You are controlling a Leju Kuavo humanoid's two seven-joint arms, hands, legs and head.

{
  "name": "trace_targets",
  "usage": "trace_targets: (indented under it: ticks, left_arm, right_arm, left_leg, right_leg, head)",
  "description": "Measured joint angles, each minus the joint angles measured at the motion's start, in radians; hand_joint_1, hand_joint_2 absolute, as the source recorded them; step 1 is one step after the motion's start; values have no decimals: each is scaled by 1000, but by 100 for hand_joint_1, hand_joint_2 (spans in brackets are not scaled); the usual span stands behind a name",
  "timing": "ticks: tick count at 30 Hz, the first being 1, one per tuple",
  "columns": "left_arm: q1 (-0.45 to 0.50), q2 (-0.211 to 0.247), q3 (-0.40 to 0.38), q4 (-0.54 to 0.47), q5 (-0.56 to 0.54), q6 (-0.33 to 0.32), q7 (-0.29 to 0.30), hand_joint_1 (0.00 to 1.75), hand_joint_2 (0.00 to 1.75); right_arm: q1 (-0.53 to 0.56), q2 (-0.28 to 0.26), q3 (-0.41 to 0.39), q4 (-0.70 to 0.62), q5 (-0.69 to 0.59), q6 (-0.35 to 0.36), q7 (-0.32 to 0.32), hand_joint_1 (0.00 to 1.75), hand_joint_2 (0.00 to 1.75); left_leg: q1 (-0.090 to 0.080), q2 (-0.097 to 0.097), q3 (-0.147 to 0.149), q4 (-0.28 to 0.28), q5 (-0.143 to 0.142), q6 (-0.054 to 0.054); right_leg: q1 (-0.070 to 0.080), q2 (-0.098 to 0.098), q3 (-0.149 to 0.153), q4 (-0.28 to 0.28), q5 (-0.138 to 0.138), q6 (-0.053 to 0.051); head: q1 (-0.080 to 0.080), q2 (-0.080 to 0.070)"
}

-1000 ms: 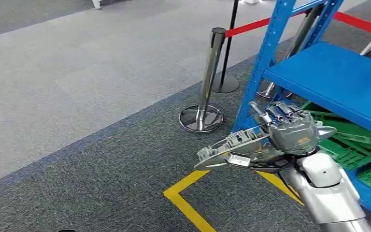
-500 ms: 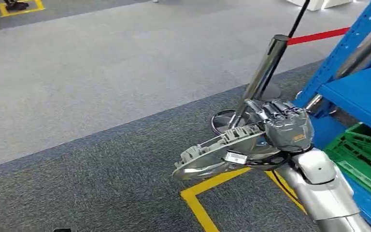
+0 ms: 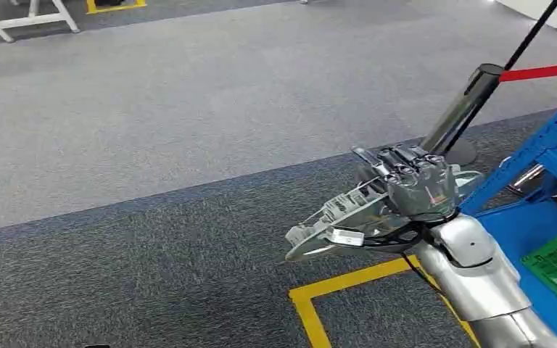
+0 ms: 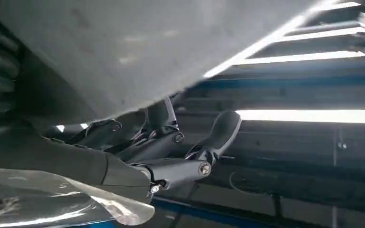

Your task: Take the parts from the cabinet and place them on the table.

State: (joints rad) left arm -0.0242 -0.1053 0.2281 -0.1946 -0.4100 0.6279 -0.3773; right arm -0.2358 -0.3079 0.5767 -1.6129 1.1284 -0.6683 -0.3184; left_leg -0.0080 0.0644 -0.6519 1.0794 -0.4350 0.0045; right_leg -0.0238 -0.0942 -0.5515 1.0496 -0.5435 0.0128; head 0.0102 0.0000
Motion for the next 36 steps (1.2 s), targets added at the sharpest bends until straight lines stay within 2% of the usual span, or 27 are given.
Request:
trace_targets:
  ticks: [1,3,12,13,14,15,16,17,18,19,20,21,22,23,24,25,26,27,28,29,30,31,33,34,35,36]
  left_arm:
    - [-3,0,0,0,-2,0,0,0,175]
    - [-5,1,0,0,-7,-1,0,0,175]
    - [-5,1,0,0,-7,-1,0,0,175]
    - [-5,2,0,0,-7,-1,0,0,175]
    - [-5,2,0,0,-8,0,0,0,175]
    - [2,5,0,0,-10,0,4,0,175]
    - [-6,8,0,0,-11,-2,5,0,175]
    - [-3,5,0,0,-12,-4,5,0,175]
    - [-6,6,0,0,-11,-6,6,0,175]
    - [6,6,4,0,2,-2,10,0,175]
    - [4,3,6,0,5,1,10,0,175]
    - [1,3,8,0,7,1,9,0,175]
    - [-2,3,9,0,12,1,9,0,175]
    - [-3,3,11,0,15,1,9,0,175]
    - [-1,0,14,0,17,1,9,0,175]
    - [1,0,17,0,21,1,9,0,175]
    - [2,-1,21,0,30,3,4,0,175]
    - [2,-1,27,0,42,4,-8,0,175]
    - [2,-1,36,0,53,4,-21,0,175]
    - [0,0,45,0,66,3,-31,0,175]
    - [-3,-2,53,0,84,2,-44,0,175]
    - [-4,-2,66,0,101,-1,-53,0,175]
    - [0,1,91,0,120,0,-55,0,175]
    - [4,1,99,0,123,0,-49,0,175]
    - [3,1,107,0,124,0,-48,0,175]
    - [-1,3,111,0,122,-1,-47,0,175]
  right_arm:
    - [-5,0,4,-2,-27,0,-5,175,175]
    - [-5,0,10,-7,-57,0,-13,175,175]
    - [-5,0,10,-7,-57,0,-13,175,175]
    - [-5,0,11,-7,-60,0,-14,175,175]
    - [-5,0,15,-10,-68,0,-18,175,175]
    - [-5,1,28,-30,-101,2,-31,175,175]
    - [-3,-5,31,-34,-122,4,-36,175,175]
    - [0,-5,39,-34,-133,4,-44,175,175]
    - [1,-6,44,-40,-135,4,-49,175,175]
    - [4,-6,48,-56,-131,4,-60,175,175]
    - [5,-6,48,-59,-129,5,-62,175,175]
    - [4,-6,48,-61,-125,5,-63,175,175]
    - [5,-6,48,-61,-121,5,-65,175,175]
    - [8,-6,48,-61,-119,5,-66,175,175]
    - [8,-6,48,-61,-116,5,-66,175,175]
    - [8,-6,49,-61,-114,6,-67,175,175]
    - [8,-6,49,-61,-114,6,-67,175,175]
    - [7,-6,49,-61,-113,6,-67,175,175]
    - [6,-6,49,-61,-112,6,-67,175,175]
    - [7,-6,49,-61,-112,5,-67,175,175]
    - [7,-7,48,-61,-111,5,-67,175,175]
    - [10,-9,49,-61,-111,5,-67,175,175]
    - [10,-9,49,-61,-111,5,-68,175,175]
    - [10,-10,48,-62,-111,5,-68,175,175]
    - [10,-11,49,-62,-111,5,-68,175,175]
    - [8,-11,49,-62,-112,5,-68,175,175]
  left_leg:
    - [-16,12,7,-17,-9,3]
    - [-16,2,6,-22,-13,8]
    - [-16,2,6,-22,-13,8]
    - [-16,1,6,-23,-13,8]
    - [-18,-9,5,-25,-13,9]
    - [-8,-48,22,-50,-6,29]
    - [-5,-81,22,-49,-7,37]
    - [-3,-135,26,-47,-9,36]
    - [1,-186,17,-21,-24,13]
    - [9,-208,5,-21,-21,-9]
    - [4,-140,-13,19,-45,-15]
    - [5,-102,-44,86,-78,-20]
    - [8,-82,-84,170,-113,-23]
    - [9,-75,-118,240,-137,-23]
    - [10,-74,-133,270,-140,-23]
    - [10,-73,-126,257,-122,-22]
    - [10,-72,-97,199,-83,-18]
    - [7,-63,-53,113,-36,-11]
    - [-1,-27,-5,22,4,-1]
    - [-15,19,15,-8,-14,4]
    - [-21,17,20,-32,-15,11]
    - [-22,8,15,-29,-16,13]
    - [-24,-19,18,-40,-15,22]
    - [-10,-29,33,-57,-7,28]
    - [-9,-41,37,-61,-5,34]
    - [-6,-51,36,-62,-4,38]
  right_leg:
    - [8,-8,0,3,-4,8]
    - [8,-24,1,-3,-4,14]
    - [8,-24,1,-3,-4,14]
    - [8,-24,1,-3,-4,14]
    - [7,-33,4,-5,-6,18]
    - [-5,42,-4,26,-42,27]
    - [-2,89,-102,210,-118,29]
    - [-3,94,-152,234,-60,32]
    - [-17,195,-64,22,29,40]
    - [-14,135,-38,5,33,10]
    - [-12,122,-32,0,32,1]
    - [-8,106,-30,-1,31,-1]
    - [-4,89,-28,-1,28,-5]
    - [-1,72,-26,-1,26,-7]
    - [1,58,-25,-1,23,-9]
    - [3,46,-23,-1,21,-9]
    - [4,32,-20,-1,18,-9]
    - [5,19,-14,-1,15,-8]
    - [6,8,-6,-1,10,-7]
    - [8,-2,-4,-3,7,-4]
    - [13,-11,-5,-1,3,3]
    - [13,-24,-4,-5,2,6]
    - [12,-48,10,-14,-1,18]
    - [6,-21,1,-8,-12,24]
    - [3,40,-6,18,-26,25]
    - [4,75,-36,79,-56,25]
  head:
    - [-3,0]
    - [-1,0]
    - [-1,0]
    - [0,0]
    - [0,0]
    - [-3,0]
    - [11,0]
    - [11,0]
    - [12,0]
    - [11,0]
    - [-1,0]
    - [-2,0]
    - [-2,0]
    - [-1,0]
    - [-1,0]
    - [-2,0]
    - [-2,0]
    - [-1,0]
    - [-1,0]
    - [-1,0]
    - [-3,0]
    - [0,0]
    - [-1,0]
    - [-1,0]
    - [1,0]
    - [7,0]
